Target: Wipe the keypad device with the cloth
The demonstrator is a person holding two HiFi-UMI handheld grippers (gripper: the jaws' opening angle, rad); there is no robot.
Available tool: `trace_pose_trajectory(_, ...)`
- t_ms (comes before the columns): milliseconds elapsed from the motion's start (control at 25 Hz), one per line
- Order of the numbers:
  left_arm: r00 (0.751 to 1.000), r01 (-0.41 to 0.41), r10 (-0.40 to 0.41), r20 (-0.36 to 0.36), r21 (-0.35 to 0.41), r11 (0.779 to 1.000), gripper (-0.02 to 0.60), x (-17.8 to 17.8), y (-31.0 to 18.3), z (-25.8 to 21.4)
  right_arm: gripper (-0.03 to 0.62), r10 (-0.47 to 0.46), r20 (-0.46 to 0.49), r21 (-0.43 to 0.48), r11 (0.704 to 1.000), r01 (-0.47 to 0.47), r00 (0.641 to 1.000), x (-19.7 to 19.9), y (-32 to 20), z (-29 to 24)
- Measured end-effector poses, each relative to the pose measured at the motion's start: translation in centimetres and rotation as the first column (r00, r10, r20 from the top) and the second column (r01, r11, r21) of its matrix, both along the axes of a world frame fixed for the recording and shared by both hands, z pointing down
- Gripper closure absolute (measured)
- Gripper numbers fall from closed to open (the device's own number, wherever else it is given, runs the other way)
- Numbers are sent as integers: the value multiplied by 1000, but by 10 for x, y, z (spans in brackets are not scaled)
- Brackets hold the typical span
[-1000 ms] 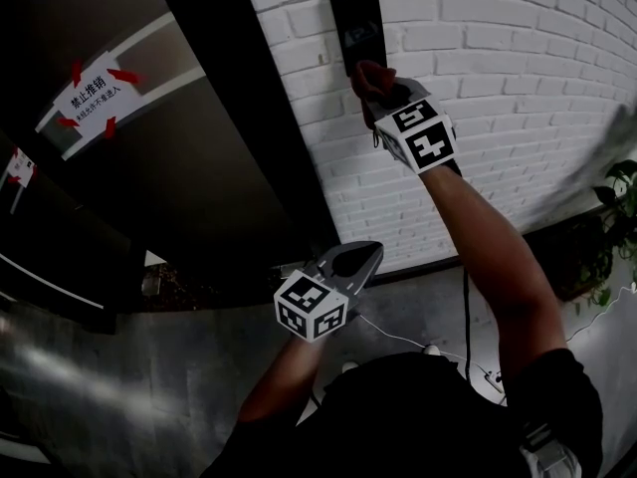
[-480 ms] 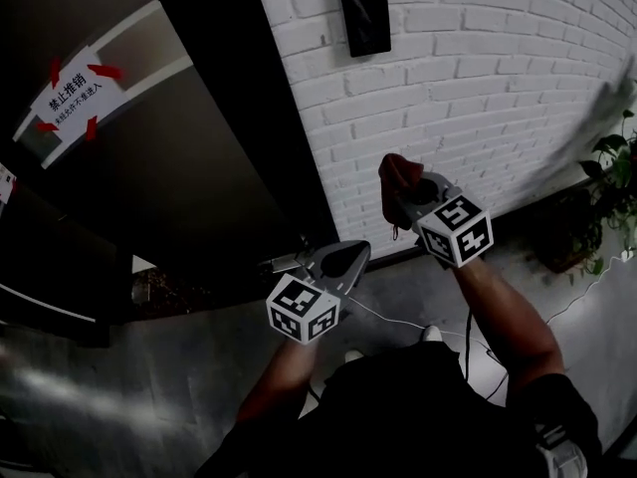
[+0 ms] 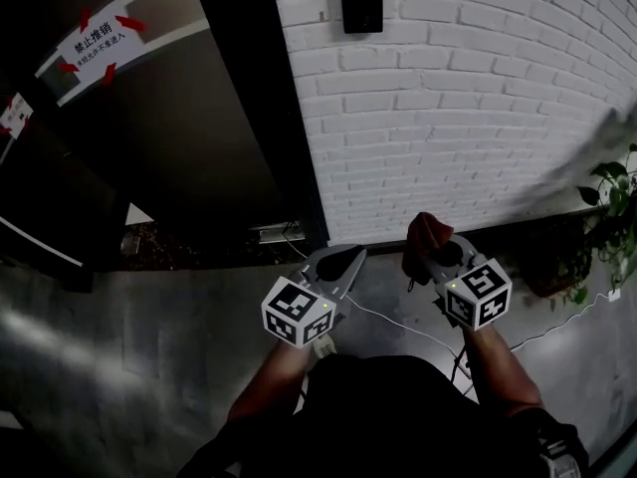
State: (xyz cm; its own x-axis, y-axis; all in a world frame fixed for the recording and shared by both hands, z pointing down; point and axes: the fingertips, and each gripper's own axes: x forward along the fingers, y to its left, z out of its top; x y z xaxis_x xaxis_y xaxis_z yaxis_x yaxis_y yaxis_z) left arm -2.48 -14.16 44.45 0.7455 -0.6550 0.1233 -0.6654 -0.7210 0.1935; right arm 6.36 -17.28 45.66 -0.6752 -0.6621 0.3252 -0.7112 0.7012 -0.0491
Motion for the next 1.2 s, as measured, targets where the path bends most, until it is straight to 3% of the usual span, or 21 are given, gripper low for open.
trace_pose_trajectory(120,998,68,-68,6,-4,998,565,37,33,1,546,-72,27,23,997,72,997,36,31,-6)
trace_pose_trajectory(240,991,123,-124,-39,-38,992,565,74,71,5,546,-166,52,58,985,163,985,69,70,-7)
trace_pose_trajectory(400,986,165,-166,-30,-56,985,565,95,105,4,546,-230,68,52,973,227,971,87,105,-3)
trace_pose_trajectory(600,984,179,-180,-15,-55,982,565,76,121,4,546,-205,82,74,977,199,975,74,118,-11)
trace_pose_trajectory(920,992,129,-129,3,-37,991,565,29,130,-1,548,-162,92,80,985,155,982,26,141,-7)
trace_pose_trajectory(1200,996,85,-85,-7,-33,996,565,26,132,-1,549,-123,70,94,989,117,990,21,138,-11)
